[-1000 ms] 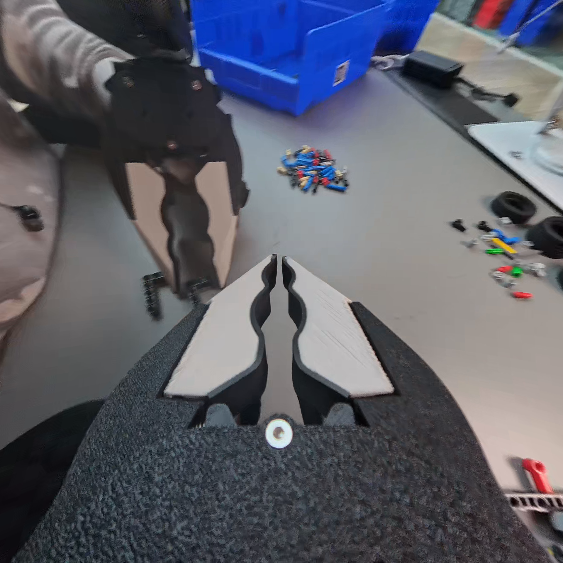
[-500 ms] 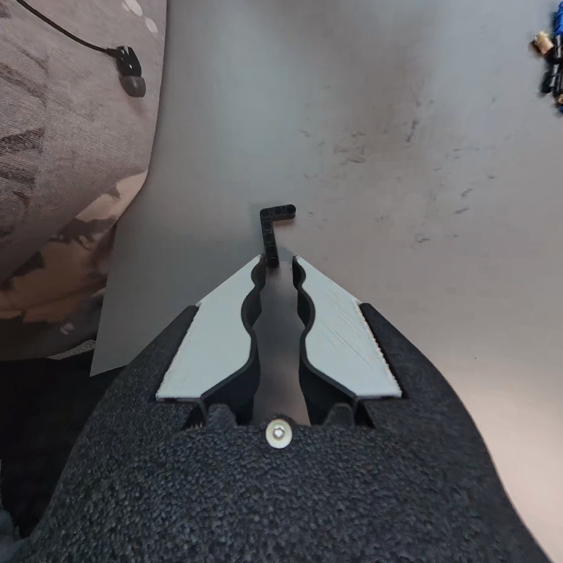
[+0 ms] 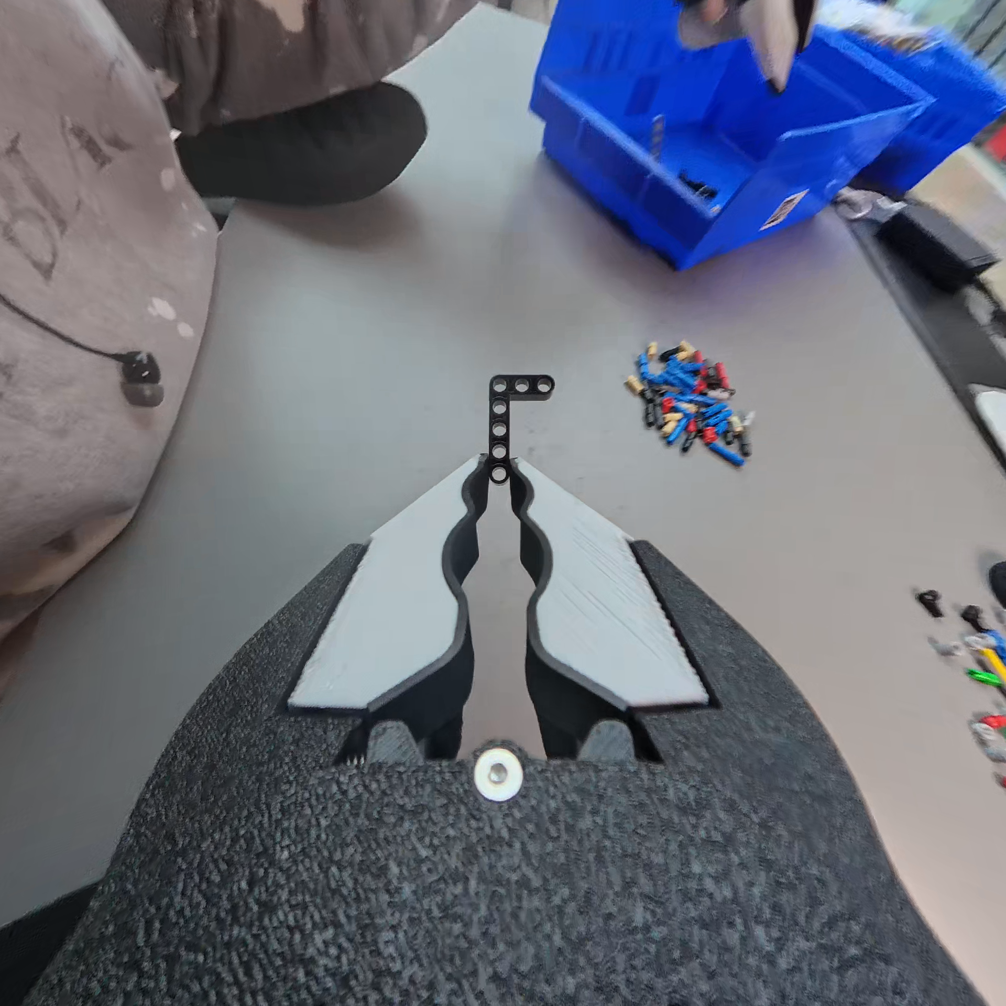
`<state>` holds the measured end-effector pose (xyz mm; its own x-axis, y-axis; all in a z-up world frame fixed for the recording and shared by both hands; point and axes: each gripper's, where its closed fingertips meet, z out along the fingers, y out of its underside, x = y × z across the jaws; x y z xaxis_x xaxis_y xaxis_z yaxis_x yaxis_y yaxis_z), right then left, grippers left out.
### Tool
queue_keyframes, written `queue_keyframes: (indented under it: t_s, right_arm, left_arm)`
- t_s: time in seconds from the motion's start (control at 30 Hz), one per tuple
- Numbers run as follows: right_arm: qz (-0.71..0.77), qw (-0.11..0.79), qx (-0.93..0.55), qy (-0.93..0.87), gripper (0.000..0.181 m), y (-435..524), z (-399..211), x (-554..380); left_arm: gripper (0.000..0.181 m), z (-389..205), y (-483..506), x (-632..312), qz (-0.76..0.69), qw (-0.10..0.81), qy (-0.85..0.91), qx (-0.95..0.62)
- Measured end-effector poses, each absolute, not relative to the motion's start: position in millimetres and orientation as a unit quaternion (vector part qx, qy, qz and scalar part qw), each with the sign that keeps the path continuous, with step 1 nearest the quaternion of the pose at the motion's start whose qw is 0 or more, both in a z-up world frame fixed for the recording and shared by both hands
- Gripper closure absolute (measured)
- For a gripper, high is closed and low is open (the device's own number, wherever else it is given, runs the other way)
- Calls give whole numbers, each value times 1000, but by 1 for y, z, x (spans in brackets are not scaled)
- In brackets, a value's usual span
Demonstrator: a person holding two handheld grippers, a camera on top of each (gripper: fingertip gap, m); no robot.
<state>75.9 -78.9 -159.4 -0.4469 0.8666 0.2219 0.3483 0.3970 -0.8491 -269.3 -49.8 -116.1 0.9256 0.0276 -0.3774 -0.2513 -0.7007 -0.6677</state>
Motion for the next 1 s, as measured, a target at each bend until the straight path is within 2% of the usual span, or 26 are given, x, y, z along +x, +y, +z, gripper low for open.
queue_keyframes:
  t_s: [0.03, 0.1, 0.2, 0.3, 0.4, 0.47, 0.53, 0.57, 0.63, 0.73, 0.8, 0.83, 0.93, 1.0]
  right_arm:
    - [382, 373, -399, -745, 174, -74, -151, 70]
    - [394, 409, -393, -723, 174, -72, -136, 63]
    - [391, 463, -374, -702, 174, -70, -122, 53]
    - [368, 504, -355, -696, 174, -69, -117, 47]
    - [360, 515, -349, -695, 174, -70, -115, 45]
    - [350, 521, -347, -697, 174, -69, -114, 46]
    - [354, 533, -352, -683, 173, -66, -110, 45]
    - [350, 539, -366, -673, 181, -59, -108, 45]
    - [336, 532, -398, -668, 164, -44, -113, 46]
    - [333, 512, -442, -657, 156, -26, -121, 48]
    - [326, 508, -456, -654, 156, -18, -124, 50]
    - [323, 506, -458, -656, 157, -17, -125, 50]
    - [315, 501, -454, -666, 161, -18, -131, 50]
    - [313, 500, -447, -672, 162, -21, -133, 50]
  left_arm:
    - [148, -108, -43, -243, 143, 413, 105, -893]
    - [149, -95, -38, -163, 0, 466, 209, -860]
    - [150, -81, -63, -41, -241, 472, 336, -779]
    - [147, -89, -78, 19, -399, 390, 323, -764]
    - [146, -100, -74, 40, -473, 340, 267, -768]
    - [167, -110, -69, 40, -461, 337, 265, -777]
    - [173, -107, -69, 38, -448, 351, 280, -773]
    - [175, -105, -65, 31, -417, 370, 287, -779]
    - [174, -96, -45, -5, -312, 427, 272, -804]
    - [175, -84, -17, -128, -38, 478, 156, -863]
    - [174, -95, -36, -222, 140, 399, 79, -903]
    - [174, -107, -51, -255, 179, 342, 48, -921]
    - [173, -135, -71, -300, 176, 262, -1, -949]
    - [155, -138, -68, -318, 178, 253, -12, -951]
